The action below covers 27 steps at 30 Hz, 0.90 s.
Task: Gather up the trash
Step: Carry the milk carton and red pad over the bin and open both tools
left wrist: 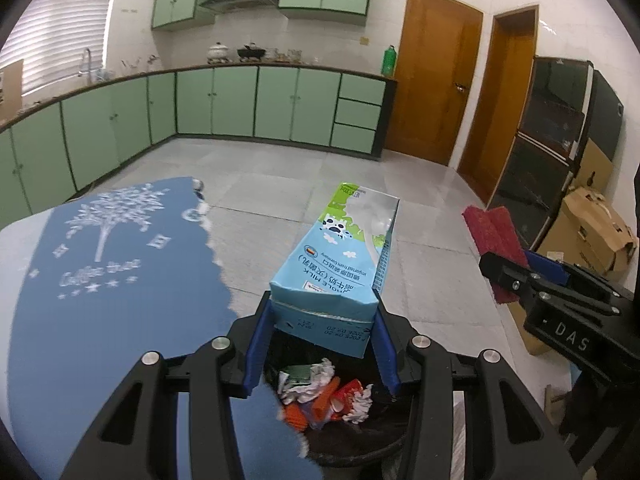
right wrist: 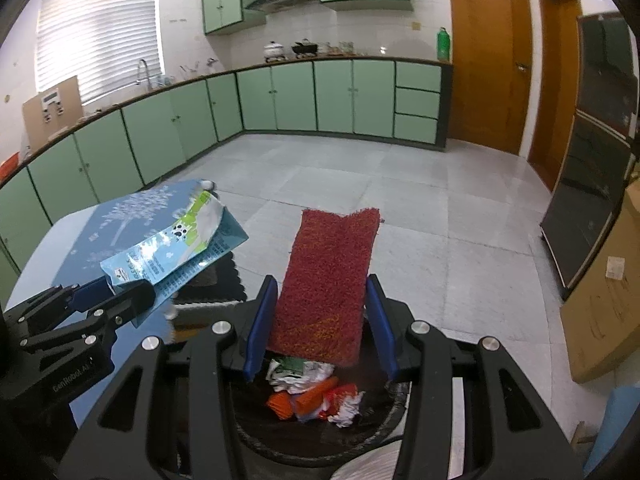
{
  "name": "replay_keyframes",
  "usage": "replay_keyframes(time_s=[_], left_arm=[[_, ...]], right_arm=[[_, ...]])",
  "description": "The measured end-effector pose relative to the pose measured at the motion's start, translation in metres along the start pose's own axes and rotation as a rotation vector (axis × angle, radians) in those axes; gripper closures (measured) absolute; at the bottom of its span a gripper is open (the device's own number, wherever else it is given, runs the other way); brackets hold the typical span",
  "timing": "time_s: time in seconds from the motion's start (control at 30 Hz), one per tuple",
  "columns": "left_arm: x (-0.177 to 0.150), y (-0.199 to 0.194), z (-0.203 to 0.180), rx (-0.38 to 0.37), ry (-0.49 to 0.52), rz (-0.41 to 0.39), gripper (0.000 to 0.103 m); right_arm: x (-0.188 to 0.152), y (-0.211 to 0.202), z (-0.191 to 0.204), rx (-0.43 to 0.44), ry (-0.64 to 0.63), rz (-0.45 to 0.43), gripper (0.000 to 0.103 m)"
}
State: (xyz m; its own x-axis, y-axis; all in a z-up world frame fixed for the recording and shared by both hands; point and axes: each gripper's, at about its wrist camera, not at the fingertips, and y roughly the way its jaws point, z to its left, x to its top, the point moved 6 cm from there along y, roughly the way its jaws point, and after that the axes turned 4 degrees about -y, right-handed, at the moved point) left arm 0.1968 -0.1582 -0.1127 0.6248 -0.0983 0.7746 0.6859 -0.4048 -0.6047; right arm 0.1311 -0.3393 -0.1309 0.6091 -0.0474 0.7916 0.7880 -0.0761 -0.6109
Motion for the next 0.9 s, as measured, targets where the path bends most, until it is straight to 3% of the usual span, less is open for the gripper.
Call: replay_keyframes(time_s=[0.43, 0.5, 0.63, 0.7, 0.9], left_arm=[[-0.012, 0.067, -0.024, -0.021, 0.033, 0.116, 0.058], [-0.015, 0.076, -0.025, -0.034, 0.034, 0.150, 0.057], [-0.018, 0.082, -0.024, -0.054, 0.028, 0.176, 0.045], [-0.019, 0.083, -0.024, -0.051, 0.029, 0.178, 0.045], [-0.013, 0.074, -0.013, -0.032, 0.012, 0.158, 0.041]], right_arm=[[-0.035, 0.062, -0.028, -0.019, 0.041, 0.121, 0.057], [-0.039, 0.072, -0.029, -0.014, 0.042, 0.148, 0.046], [-0.039, 0.083, -0.029, -0.029, 0.048, 0.173, 0.043], [-0.039, 0.085, -0.032, -0.036, 0.056, 0.178, 0.040], [-0.033, 0.078, -0.033, -0.048, 0.064, 0.162, 0.017]])
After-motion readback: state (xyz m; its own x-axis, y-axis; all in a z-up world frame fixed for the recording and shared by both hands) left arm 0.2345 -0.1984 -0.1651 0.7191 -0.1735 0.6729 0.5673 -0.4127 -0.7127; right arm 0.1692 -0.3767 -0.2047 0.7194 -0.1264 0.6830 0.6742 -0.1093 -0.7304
